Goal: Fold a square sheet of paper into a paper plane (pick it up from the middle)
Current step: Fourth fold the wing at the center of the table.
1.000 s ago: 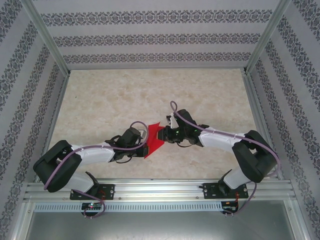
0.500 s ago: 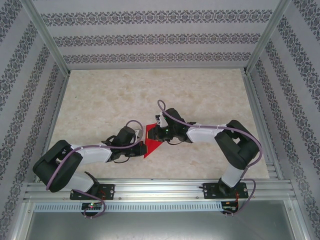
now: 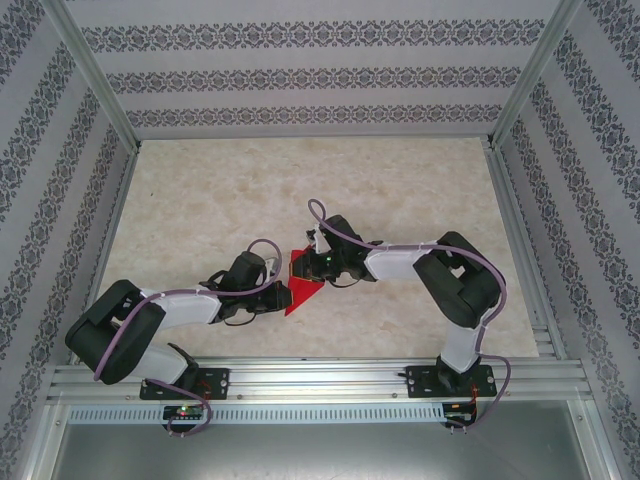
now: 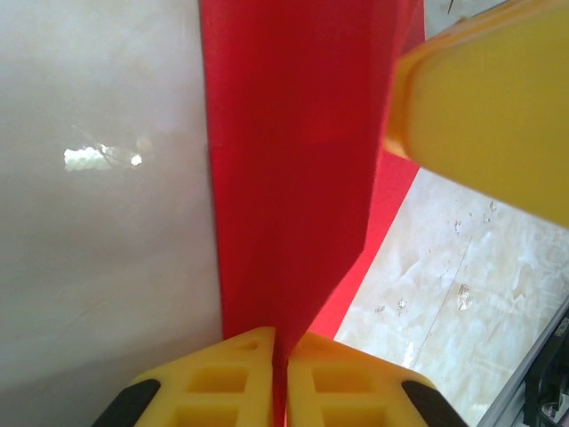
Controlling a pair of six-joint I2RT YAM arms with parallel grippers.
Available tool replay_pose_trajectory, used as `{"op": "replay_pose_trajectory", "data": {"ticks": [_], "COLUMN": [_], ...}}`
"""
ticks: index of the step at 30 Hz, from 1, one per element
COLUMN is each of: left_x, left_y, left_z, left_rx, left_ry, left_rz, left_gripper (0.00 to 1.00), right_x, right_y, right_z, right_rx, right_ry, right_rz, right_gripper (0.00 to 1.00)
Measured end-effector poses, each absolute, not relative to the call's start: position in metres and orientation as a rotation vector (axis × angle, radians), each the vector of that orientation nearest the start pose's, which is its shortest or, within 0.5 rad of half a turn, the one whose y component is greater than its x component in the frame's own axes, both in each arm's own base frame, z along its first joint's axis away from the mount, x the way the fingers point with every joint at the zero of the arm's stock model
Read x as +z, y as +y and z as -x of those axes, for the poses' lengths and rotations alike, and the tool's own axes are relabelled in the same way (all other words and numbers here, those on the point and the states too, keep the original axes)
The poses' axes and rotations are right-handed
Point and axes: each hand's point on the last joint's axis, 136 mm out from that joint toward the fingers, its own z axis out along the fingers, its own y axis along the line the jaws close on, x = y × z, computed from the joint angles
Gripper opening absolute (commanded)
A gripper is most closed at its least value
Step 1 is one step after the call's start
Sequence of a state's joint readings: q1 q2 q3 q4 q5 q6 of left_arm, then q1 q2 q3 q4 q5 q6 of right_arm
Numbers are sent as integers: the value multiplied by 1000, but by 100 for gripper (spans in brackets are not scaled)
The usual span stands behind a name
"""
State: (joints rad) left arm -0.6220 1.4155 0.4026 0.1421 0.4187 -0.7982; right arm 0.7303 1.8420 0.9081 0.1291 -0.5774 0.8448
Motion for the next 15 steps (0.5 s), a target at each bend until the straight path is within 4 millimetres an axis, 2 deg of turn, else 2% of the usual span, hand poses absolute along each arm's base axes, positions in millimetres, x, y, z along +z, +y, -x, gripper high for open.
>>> {"op": "replay_pose_trajectory", "data": {"ticks": [4, 8, 15], "left_x": [21, 19, 19], "left_y": [-236, -235, -233], "left_z": [-209, -208, -205], "left_rx": [-1063, -1056, -1041], "left_ry": [2684, 2690, 2699], "left_rz": [24, 14, -12], "left_gripper": [16, 16, 8], "right_x": [39, 37, 40], "right_y": [358, 358, 359], "right_z": [-263, -265, -269], "right_rx": [1312, 1309, 1315], "right_ry": [2722, 2726, 2714], "right_rz": [148, 143, 138], "right_gripper": [19, 19, 19]}}
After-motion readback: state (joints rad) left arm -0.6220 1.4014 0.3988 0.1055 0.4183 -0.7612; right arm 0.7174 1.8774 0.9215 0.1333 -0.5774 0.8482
